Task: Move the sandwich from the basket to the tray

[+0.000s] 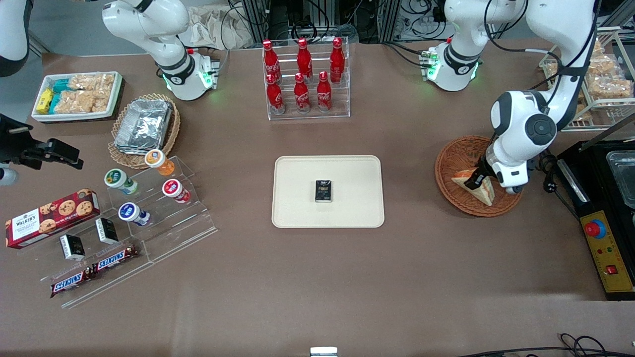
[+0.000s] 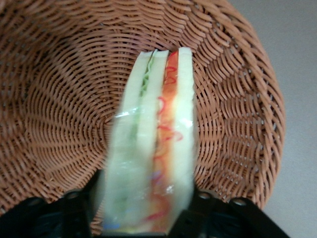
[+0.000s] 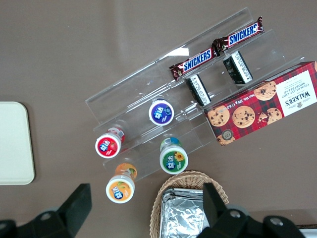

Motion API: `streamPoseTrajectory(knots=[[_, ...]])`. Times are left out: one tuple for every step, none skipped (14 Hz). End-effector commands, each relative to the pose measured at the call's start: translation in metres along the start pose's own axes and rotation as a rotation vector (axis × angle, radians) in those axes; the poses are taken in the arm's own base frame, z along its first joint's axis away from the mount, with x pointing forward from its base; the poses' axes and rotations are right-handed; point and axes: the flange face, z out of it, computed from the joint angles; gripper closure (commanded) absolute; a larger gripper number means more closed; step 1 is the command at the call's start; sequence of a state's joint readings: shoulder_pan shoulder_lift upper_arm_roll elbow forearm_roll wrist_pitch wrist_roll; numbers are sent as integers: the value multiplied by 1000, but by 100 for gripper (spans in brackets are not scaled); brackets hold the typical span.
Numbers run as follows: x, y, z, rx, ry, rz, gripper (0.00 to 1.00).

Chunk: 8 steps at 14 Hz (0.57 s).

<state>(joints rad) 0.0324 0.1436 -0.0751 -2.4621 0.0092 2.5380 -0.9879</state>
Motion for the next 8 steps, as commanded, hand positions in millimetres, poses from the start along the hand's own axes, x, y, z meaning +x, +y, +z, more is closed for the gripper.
streamPoseTrajectory(knots=[[1, 0, -4, -54, 41, -29, 100], [2, 1, -11, -63, 49, -29, 100], [2, 2, -23, -69, 55, -23, 100], [2, 3, -38, -55, 59, -9, 100], [1, 6, -55, -35, 58, 9, 100], [1, 9, -75, -17, 63, 45, 100], [1, 12, -95, 3, 58, 83, 100], [2, 16, -118, 24, 47, 123, 100]])
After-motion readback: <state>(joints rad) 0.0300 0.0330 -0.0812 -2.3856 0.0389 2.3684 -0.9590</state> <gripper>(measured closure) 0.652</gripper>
